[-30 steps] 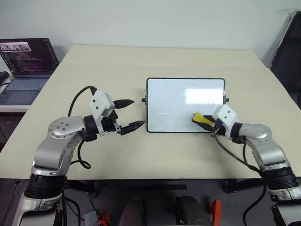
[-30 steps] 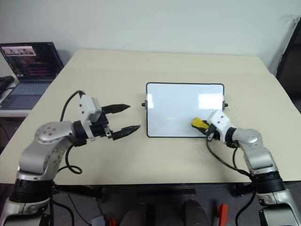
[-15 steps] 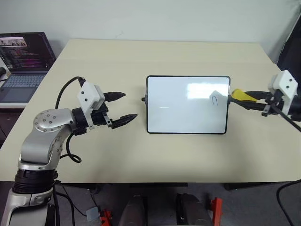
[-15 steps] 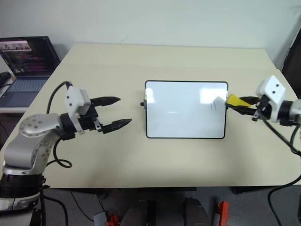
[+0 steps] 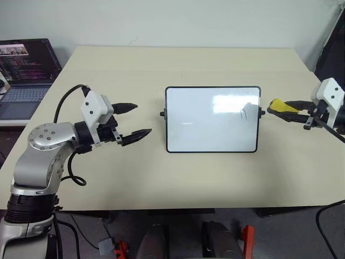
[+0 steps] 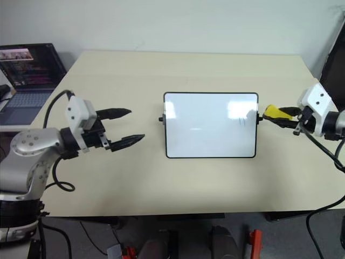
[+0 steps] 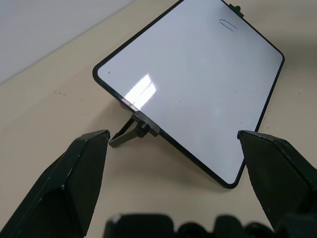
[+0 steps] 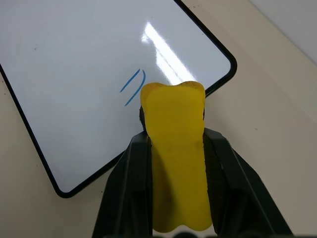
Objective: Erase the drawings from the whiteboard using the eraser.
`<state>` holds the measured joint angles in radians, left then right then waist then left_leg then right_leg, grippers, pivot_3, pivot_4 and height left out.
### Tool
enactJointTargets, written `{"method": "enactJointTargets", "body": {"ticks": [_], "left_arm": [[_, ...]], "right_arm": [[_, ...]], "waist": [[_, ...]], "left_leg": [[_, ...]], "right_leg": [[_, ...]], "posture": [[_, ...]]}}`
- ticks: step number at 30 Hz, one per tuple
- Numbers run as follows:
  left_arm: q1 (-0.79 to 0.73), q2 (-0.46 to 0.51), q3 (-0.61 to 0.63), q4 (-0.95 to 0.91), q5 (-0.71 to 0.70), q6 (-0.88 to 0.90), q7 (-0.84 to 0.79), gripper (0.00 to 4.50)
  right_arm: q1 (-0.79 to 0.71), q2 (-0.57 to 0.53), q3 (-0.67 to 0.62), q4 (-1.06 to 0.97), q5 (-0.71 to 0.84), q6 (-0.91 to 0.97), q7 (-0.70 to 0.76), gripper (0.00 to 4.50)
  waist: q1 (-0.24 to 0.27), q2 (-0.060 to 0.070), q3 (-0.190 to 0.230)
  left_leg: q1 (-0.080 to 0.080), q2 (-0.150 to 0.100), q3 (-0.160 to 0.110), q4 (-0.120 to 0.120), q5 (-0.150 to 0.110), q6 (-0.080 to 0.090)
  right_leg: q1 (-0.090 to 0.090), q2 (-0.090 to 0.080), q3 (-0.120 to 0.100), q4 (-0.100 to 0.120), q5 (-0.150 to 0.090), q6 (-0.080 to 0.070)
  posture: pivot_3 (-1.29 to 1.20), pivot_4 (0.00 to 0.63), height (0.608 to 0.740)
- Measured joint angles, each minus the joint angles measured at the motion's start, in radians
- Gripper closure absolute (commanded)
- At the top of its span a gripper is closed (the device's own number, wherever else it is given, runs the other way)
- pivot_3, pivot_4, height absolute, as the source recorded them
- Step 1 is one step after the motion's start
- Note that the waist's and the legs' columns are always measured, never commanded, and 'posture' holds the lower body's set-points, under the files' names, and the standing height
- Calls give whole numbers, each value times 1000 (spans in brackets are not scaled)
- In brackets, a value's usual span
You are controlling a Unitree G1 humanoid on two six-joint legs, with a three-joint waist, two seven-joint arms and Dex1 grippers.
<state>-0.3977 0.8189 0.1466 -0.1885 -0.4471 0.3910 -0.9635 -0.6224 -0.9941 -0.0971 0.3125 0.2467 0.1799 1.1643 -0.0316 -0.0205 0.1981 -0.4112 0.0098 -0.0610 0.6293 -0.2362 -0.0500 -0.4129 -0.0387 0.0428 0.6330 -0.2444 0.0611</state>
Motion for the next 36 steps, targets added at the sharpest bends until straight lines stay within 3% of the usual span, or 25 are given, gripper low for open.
{"method": "enactJointTargets", "body": {"ticks": [5,8,15,21,27,36], "left_arm": [[0,2,0,0,0,0,-1,0],[0,2,0,-1,0,0,-2,0],[6,-22,-3,-1,2,-5,12,0],[17,-23,-3,0,3,-5,12,0],[15,-23,-4,1,4,-5,12,0],[4,-31,-16,1,4,-4,13,0]], "right_arm": [[-2,2,0,6,0,-2,8,3500],[-24,59,-3,5,9,-15,-18,3500],[-41,277,-5,29,-33,-81,-280,3500],[-10,397,0,51,-93,-174,-446,3500],[-20,419,23,109,-157,-218,-515,3500],[-75,428,63,203,-188,-244,-498,3500]], "waist": [[0,0,0],[-4,0,0],[-7,-1,0],[-3,0,0],[-3,-1,0],[-17,-3,-2]], "left_leg": [[2,0,0,1,0,0],[6,0,2,1,0,0],[11,1,3,2,0,0],[11,1,3,1,0,0],[11,1,3,1,0,0],[15,1,2,10,0,0]], "right_leg": [[0,0,1,4,0,-1],[0,0,3,11,-2,-2],[3,1,3,15,-3,-4],[3,1,3,15,-3,-5],[3,1,3,16,-3,-5],[8,2,3,19,-3,-5]], "posture": [[0,150,740],[0,150,740],[0,150,740],[0,150,740],[0,150,740],[0,150,740]]}}
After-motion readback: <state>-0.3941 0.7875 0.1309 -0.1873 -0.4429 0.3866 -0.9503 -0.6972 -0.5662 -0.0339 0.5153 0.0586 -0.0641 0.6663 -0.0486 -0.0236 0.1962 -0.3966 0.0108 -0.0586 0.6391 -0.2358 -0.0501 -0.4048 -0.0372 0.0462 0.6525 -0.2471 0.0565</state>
